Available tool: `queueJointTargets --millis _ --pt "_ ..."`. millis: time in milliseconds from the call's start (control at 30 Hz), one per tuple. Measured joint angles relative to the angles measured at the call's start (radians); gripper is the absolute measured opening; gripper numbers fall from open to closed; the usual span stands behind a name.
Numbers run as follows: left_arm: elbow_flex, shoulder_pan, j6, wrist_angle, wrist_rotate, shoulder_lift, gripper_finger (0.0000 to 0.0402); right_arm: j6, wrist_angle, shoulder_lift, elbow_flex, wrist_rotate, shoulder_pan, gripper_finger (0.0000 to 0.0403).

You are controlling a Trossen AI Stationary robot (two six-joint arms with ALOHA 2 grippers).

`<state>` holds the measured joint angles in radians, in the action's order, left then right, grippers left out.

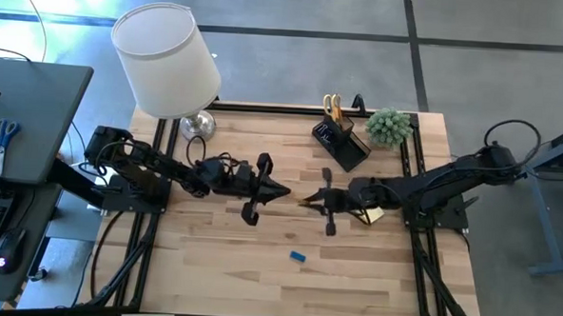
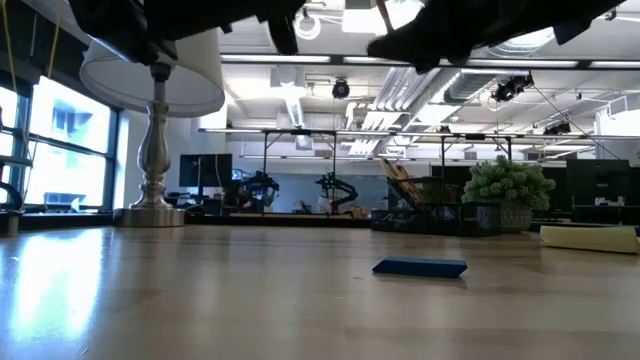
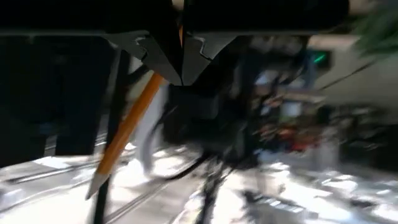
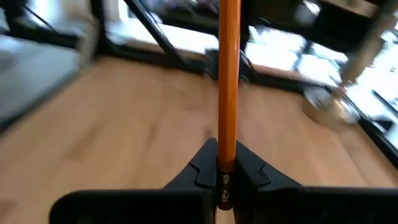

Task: Pick and place office supplies into organizer
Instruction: Put the orange pencil into the desk organizer

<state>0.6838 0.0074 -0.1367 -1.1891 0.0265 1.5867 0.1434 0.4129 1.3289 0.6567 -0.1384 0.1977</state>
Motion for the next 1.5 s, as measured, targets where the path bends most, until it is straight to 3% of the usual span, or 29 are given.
queueJointTargets --millis 233,400,500,733,1067,1333,1500 --pt "0.000 -0.001 0.057 0.207 -0.172 -0.036 0.0000 -0.040 -0.242 -0.136 0.000 -0.179 -0.008 0.0005" --pt "0.000 -0.004 0.107 0.439 -0.240 -0.132 0.0000 -0.126 -0.489 -0.244 0.000 -0.338 -0.044 0.0005" --pt "0.034 -0.026 0.119 0.638 -0.329 -0.169 0.0000 -0.218 -0.660 -0.282 0.000 -0.359 -0.096 0.0005" --pt "0.256 -0.095 0.103 1.120 -0.595 -0.146 0.0001 -0.329 -0.803 -0.235 0.000 -0.213 -0.213 0.0005" --pt "0.511 -0.217 0.168 1.434 -0.872 -0.003 0.0001 -0.337 -0.731 -0.035 0.000 -0.051 -0.296 0.0013" --pt "0.595 -0.230 0.232 1.530 -0.881 0.078 0.0004 -0.304 -0.701 -0.002 0.006 0.034 -0.305 0.0008" --pt "0.625 -0.230 0.311 1.544 -0.828 0.143 0.0070 -0.304 -0.700 -0.005 0.006 0.118 -0.305 0.0011"
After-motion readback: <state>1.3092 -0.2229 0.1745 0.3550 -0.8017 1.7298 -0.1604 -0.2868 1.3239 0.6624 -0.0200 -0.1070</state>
